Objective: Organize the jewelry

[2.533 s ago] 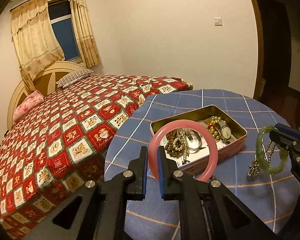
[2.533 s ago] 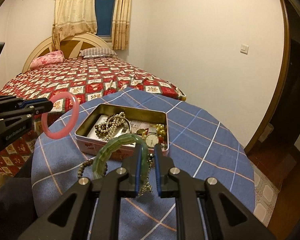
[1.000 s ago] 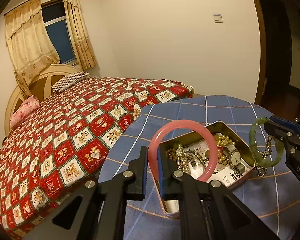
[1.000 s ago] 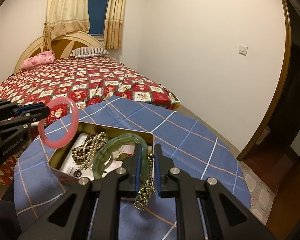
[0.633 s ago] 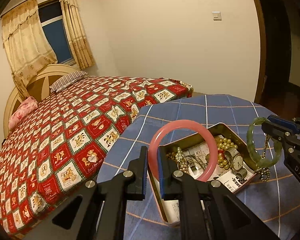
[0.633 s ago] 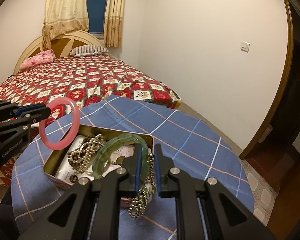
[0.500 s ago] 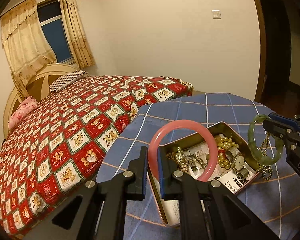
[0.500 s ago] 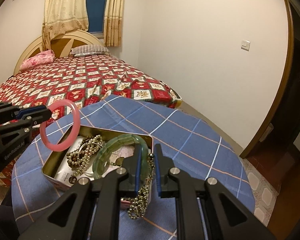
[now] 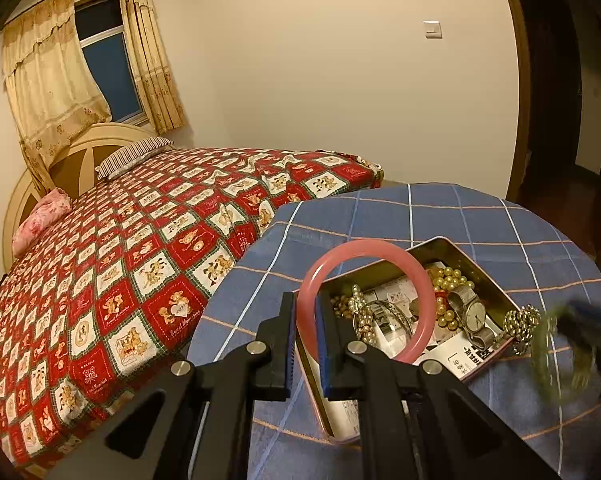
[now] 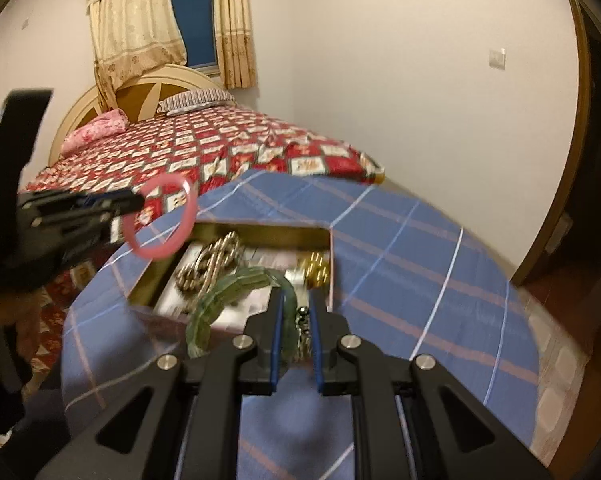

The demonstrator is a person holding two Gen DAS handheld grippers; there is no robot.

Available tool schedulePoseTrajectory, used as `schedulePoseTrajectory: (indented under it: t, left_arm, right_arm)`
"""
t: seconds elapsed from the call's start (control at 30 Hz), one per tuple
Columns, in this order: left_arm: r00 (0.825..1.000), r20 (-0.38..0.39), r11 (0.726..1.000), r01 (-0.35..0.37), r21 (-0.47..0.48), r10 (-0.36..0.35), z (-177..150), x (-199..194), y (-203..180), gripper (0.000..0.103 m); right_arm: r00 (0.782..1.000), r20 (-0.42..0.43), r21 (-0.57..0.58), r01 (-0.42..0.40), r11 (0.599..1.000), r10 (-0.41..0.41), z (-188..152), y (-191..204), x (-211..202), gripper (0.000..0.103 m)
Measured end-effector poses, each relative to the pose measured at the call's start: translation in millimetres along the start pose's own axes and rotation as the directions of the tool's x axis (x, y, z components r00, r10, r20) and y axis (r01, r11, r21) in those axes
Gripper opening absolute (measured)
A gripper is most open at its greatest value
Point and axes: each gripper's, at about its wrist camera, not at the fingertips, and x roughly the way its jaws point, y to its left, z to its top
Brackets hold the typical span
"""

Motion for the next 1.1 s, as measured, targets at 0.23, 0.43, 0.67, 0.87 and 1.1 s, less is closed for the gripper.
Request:
schedulePoseTrajectory:
  t: [0.23, 0.43, 0.67, 0.87, 1.1]
  left_arm:
    - [1.0, -0.002, 1.0, 0.007, 0.012, -0.007, -1, -1, -6, 0.009]
    - [1.0, -0.007, 1.0, 0.008, 0.008, -0.008, -2, 0, -7, 0.009]
    - [1.0, -0.004, 1.0, 0.015, 0.016, -0.015, -2, -3, -10, 0.009]
    - [1.0, -0.017, 1.0, 0.024, 0.009, -0.024, -5, -1, -13, 0.009]
    - [0.999, -0.032, 0.999, 0.033, 0.009, -0.032, -12, 4, -14, 0.009]
  right_arm:
    - [0.995, -0.096, 0.005, 0.0, 1.0, 0.0, -25, -7, 20, 0.015]
    - [0.993, -0.118, -0.025, 0.008, 1.0, -0.011, -35, -7, 20, 0.012]
    - [0.991, -0.129, -0.011, 0.038, 0.999, -0.039, -35, -19, 23, 0.013]
    - [0.988, -0.148, -0.039, 0.035, 0.999, -0.041, -29, -17, 32, 0.013]
    - [0.977, -0.212, -0.087, 0.016, 0.996, -0.034, -32, -6, 50, 0.014]
